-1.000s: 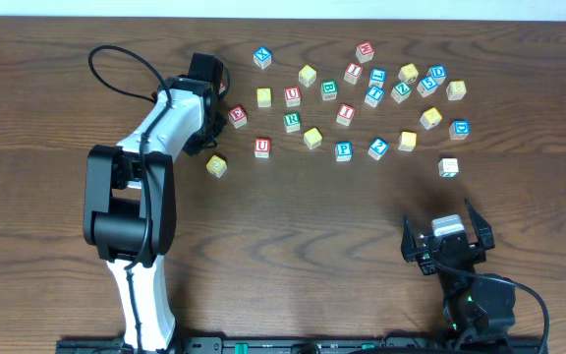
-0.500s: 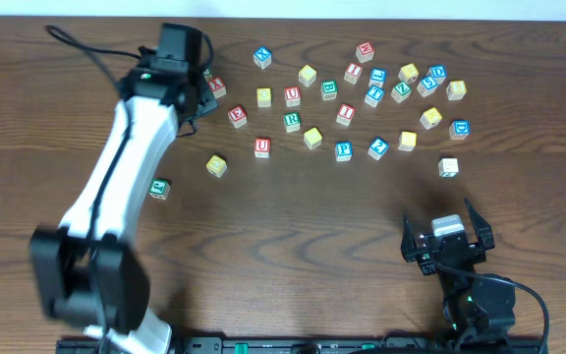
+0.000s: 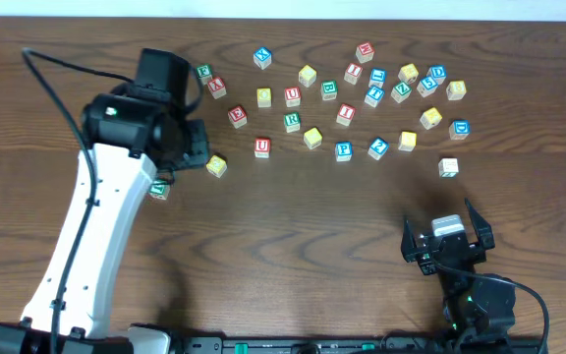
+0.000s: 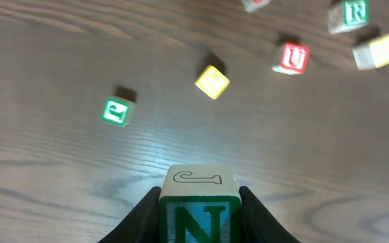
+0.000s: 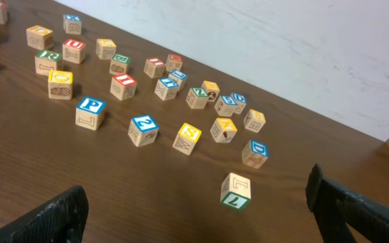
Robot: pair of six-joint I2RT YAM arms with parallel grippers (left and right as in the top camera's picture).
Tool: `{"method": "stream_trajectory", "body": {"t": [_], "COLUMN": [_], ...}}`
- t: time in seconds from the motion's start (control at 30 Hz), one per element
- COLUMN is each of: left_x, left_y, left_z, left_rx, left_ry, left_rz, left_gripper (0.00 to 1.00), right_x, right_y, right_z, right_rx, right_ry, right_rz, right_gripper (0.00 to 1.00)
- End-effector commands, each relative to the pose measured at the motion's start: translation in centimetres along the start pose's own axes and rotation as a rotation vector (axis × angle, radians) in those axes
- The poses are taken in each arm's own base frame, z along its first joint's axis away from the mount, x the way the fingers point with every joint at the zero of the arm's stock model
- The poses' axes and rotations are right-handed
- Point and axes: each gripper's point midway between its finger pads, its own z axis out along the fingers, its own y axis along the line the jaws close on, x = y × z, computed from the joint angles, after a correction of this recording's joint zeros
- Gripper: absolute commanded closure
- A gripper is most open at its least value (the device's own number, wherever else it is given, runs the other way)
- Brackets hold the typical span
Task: Spell out NEURIPS
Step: 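Lift the green N block and carry it toward the table center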
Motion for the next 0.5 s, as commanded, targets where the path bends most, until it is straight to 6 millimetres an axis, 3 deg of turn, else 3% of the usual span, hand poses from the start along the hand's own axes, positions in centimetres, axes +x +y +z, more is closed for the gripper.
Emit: {"method": "stream_trajectory", "body": {"t": [0.0, 0.2, 0.47], "left_x": [2.1, 4.3, 6.1], "left_y": [-2.3, -4.6, -4.8], "left_z": [1.3, 4.3, 8.6], "left_rx": [0.021, 0.037, 0.040], "left_ry": [0.046, 0.072, 0.075], "left_rz": [0.108, 0.164, 0.121], "left_gripper": [0.81, 0.91, 0.91], "right_x": [0.1, 0.1, 0.1], "right_y": [-0.3, -0.3, -0.3], "right_z": [0.0, 0.0, 0.0], "right_rx": [0.012, 0.012, 0.012], "right_ry": [0.002, 0.002, 0.002], "right_rz": [0.016, 0.015, 0.015], "right_gripper": [0.01, 0.01, 0.01]}}
